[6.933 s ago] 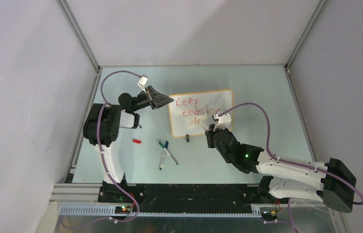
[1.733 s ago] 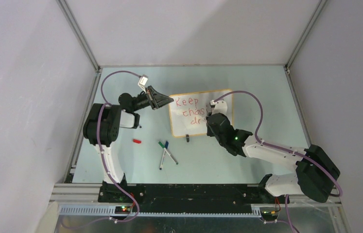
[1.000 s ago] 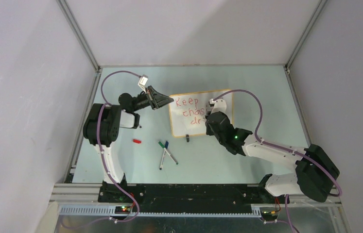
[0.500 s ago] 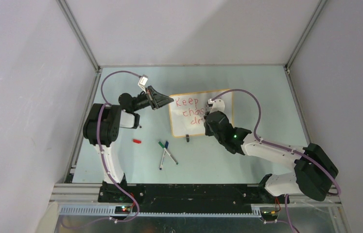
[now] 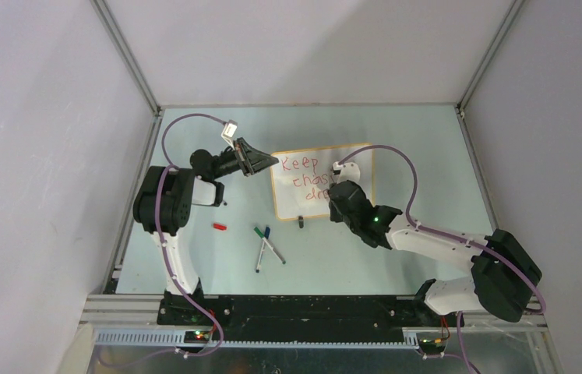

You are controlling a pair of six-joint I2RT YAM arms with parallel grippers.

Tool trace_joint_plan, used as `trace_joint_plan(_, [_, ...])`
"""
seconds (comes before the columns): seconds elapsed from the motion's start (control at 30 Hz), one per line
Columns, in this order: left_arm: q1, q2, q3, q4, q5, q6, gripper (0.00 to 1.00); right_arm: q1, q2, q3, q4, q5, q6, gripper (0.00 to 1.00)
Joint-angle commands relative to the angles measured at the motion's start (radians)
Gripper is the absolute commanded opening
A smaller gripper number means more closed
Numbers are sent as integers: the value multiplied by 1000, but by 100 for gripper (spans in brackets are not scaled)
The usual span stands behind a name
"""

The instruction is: Write a sentence on the whiteboard

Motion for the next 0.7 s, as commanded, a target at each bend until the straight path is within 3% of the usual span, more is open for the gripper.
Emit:
trace_joint_plan(0.0, [-12, -38, -12, 51, 49, 77, 0, 2, 3, 35, -27, 44, 12, 0])
trace_joint_plan(0.43, [-13, -36, -11, 51, 49, 76, 0, 5, -69, 28, -17, 96, -2, 0])
trace_joint_plan(0.67, [-12, -35, -11, 51, 48, 75, 0, 24, -205, -67, 110, 56, -52, 0])
